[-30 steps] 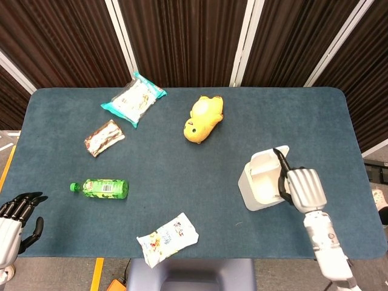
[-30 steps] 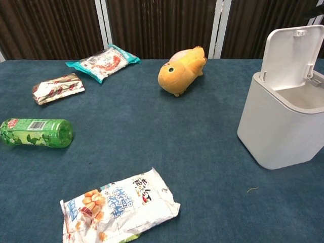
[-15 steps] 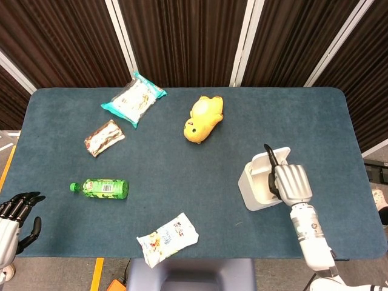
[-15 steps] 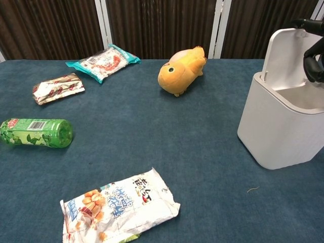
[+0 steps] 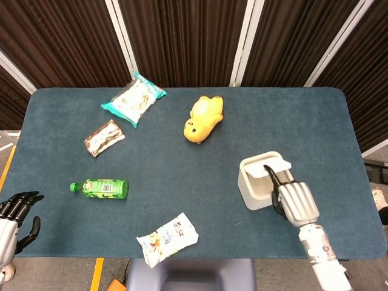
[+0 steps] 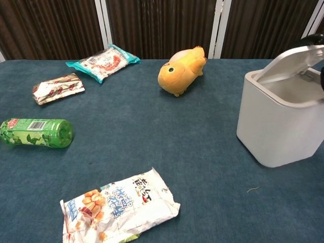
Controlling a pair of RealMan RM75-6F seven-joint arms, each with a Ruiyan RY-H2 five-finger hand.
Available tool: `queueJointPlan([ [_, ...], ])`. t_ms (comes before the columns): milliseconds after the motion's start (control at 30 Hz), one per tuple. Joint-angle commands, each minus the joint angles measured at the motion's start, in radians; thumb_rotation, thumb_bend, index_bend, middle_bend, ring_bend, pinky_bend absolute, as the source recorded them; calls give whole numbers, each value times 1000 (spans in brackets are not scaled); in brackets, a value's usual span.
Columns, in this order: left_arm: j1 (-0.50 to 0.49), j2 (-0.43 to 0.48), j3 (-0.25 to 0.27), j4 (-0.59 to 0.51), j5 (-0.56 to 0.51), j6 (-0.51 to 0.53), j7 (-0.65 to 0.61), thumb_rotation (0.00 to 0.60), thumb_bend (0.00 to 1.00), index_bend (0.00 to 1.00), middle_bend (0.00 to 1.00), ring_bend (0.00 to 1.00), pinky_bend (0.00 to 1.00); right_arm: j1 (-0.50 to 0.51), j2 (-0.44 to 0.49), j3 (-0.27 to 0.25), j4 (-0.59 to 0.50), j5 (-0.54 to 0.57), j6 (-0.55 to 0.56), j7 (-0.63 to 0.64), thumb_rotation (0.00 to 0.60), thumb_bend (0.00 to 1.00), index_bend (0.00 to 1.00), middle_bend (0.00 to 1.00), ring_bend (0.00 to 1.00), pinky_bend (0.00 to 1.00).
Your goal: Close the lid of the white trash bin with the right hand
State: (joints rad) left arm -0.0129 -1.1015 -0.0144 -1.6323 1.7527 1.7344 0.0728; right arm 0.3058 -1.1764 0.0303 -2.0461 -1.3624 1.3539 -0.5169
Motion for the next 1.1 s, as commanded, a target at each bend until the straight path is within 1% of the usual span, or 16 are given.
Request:
queueJointPlan([
  [33,2,0,-1,1,-2,3,-4,600,546,275,249,236,380,-67,21,-88,57,-138,48,90,600,755,212,717,782,725],
  [133,3,-1,-2,2,-3,6,-8,600,545,275,249,235,380,-91,28,-113,93,-178,62,134,600,755,213,717,783,726],
  [300,2,-2,-2,3,-2,3,-6,600,546,275,249,236,380,-118,35,-129,140,-192,68,173,600,756,213,717,783,726],
  [467,2,-2,-2,2,-1,2,-5,600,545,275,249,236,380,-129,37,-116,167,-155,54,191,600,755,214,717,783,727],
  [700,1,-2,-2,1,-3,0,-5,600,546,275,249,236,380,-128,46,-98,185,-86,3,199,600,755,207,717,783,727],
  [933,-1,-2,-2,1,-3,-5,-4,600,546,275,250,236,380,-117,49,-102,213,-32,-75,198,600,755,190,717,784,728],
  [1100,-2,-4,-1,1,-4,-11,0,600,546,275,250,236,380,-115,54,-107,218,-24,-98,187,600,756,177,718,784,729],
])
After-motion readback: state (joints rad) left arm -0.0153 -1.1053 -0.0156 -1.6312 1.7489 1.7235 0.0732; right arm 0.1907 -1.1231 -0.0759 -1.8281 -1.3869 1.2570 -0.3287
